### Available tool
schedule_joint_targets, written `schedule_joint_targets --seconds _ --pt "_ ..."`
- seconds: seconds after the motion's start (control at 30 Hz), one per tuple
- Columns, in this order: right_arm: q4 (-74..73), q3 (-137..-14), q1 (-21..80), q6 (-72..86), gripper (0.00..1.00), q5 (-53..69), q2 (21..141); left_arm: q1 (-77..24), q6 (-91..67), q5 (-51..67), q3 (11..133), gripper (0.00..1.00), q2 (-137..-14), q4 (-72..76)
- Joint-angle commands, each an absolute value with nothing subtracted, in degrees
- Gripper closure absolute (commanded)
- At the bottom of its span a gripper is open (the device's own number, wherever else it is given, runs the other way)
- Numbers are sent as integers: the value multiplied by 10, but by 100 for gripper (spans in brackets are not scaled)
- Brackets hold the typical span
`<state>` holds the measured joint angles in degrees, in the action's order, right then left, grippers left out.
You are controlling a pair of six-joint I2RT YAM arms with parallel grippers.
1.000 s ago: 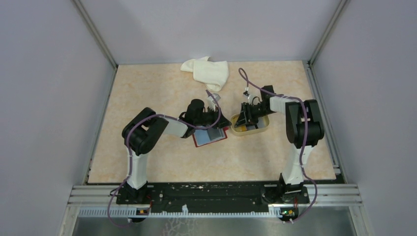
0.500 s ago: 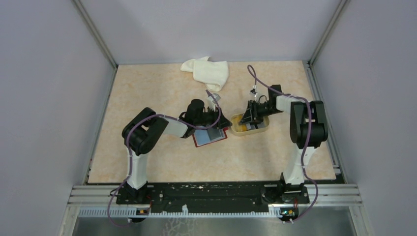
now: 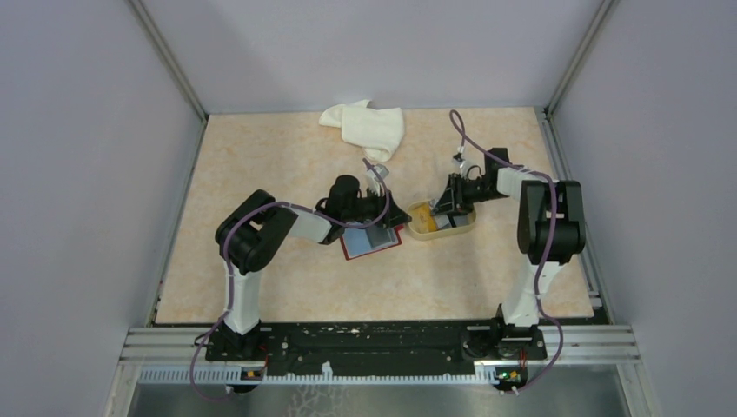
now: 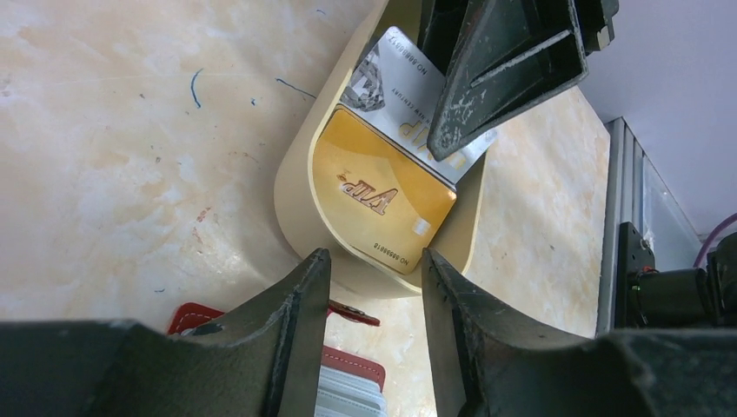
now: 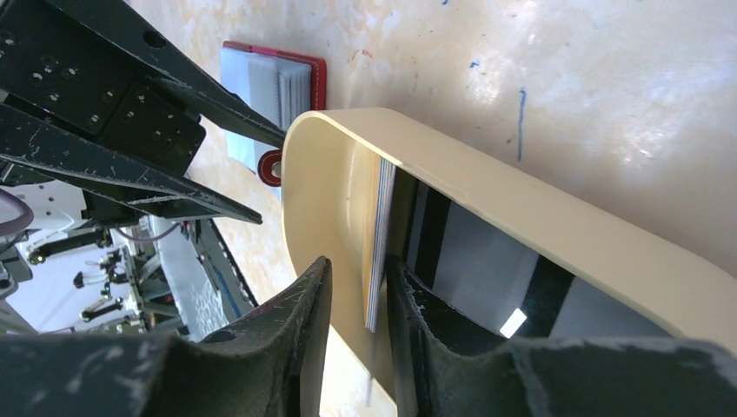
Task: Put the credit cards into the card holder
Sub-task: Pick up the credit card from the storage box.
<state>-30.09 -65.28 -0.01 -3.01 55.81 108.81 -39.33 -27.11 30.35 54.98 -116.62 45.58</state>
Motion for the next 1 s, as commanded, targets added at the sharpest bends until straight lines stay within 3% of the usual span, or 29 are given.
schedule_joint_targets --seconds 0.0,0.2,0.47,0.73,0.97 --pt "-295 -666 -20 -36 73 568 1055 -389 -271 314 538 50 -1161 492" --pt "-293 -664 -27 -33 81 546 1050 -386 -272 311 527 50 -1154 506" --pt "-291 -662 -34 -39 100 508 1020 -375 -270 296 487 48 -1128 547" --pt "-291 -656 -42 -56 100 499 975 -364 -255 272 425 41 -1075 612" --pt "-259 -625 -40 -94 100 648 930 -355 -229 267 346 29 -1005 692"
